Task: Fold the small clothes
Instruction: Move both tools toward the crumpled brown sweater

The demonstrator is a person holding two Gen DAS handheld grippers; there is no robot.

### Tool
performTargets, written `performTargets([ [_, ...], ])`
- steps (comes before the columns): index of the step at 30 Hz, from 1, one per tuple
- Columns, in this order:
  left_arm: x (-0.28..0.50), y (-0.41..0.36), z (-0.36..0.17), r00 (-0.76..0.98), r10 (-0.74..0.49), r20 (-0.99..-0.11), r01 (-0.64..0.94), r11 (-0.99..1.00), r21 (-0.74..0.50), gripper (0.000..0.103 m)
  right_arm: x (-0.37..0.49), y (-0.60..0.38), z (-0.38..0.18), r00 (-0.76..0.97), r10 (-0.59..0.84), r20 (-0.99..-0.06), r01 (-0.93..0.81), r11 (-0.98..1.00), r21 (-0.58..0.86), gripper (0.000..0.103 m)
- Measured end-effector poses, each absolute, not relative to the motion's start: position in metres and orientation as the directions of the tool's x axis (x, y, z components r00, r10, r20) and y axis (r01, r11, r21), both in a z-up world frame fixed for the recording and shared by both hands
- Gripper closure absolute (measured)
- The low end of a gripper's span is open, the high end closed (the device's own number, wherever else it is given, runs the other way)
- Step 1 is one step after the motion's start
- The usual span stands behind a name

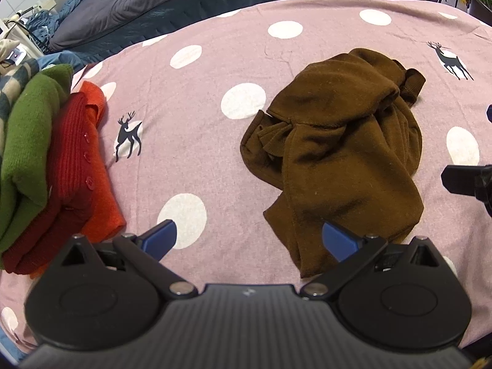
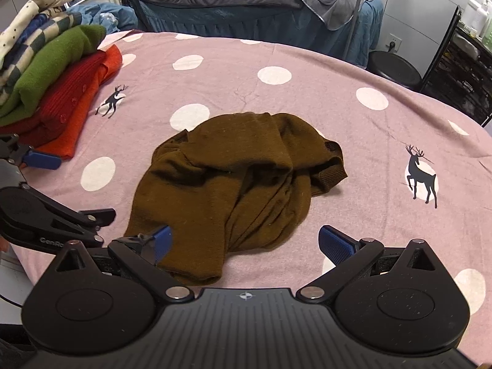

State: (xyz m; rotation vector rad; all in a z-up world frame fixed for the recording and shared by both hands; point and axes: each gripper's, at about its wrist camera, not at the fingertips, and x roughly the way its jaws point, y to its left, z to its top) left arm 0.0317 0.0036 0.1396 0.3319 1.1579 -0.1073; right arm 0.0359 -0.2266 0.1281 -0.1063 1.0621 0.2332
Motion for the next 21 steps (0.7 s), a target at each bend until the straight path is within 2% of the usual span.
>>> performTargets([
  [21,0.0264,0.0027,0.1432,0.392,0.068,-0.918,0.252,0.951,0.177,0.0,0.0288,-0.2282,0.1292,0.459,0.129,-0.879,-0.218,0.975,0.03,0.0],
])
